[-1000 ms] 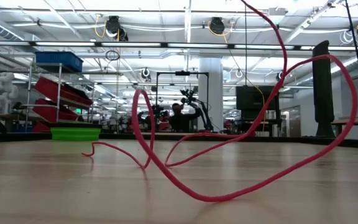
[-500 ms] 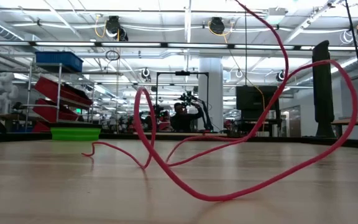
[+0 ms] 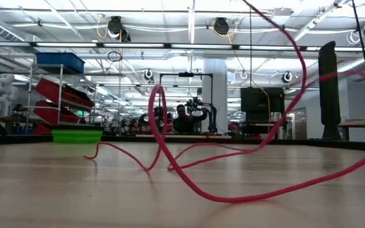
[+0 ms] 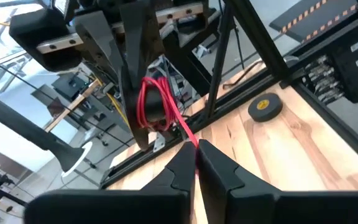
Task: Coil cords
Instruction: Coil the red wire into the spool
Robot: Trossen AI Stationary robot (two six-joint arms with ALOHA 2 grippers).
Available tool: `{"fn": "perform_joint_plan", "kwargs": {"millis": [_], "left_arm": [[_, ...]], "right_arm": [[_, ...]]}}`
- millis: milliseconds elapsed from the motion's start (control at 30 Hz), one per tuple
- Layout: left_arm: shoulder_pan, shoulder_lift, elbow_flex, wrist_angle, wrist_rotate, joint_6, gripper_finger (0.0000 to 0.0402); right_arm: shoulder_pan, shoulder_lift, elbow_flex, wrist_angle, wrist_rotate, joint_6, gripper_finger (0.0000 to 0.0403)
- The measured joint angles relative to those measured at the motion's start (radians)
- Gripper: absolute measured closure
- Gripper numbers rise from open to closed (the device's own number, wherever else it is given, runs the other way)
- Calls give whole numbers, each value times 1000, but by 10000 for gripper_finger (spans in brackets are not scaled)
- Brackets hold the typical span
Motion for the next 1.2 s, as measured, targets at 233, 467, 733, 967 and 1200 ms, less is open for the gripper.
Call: {"fn": "perform_joint_plan", "kwargs": {"millis": [233,467,733,967,1200], "left_arm": [[-1,0,0,-36,-16,-18,345],[6,0,0,-33,-19,-18,343],[-8,0,0,65,-51,3,342],[-1,0,0,173,24,8,342],[22,23,0,203,67,-10,342]], "right_arm": [[11,-1,0,-2,0,-4,403],[11,-10,0,-2,2,-9,403],[14,-10,0,-2,19,7,403],[14,-10,0,0,21,4,403],[13,-10,0,1,24,27,403]]}}
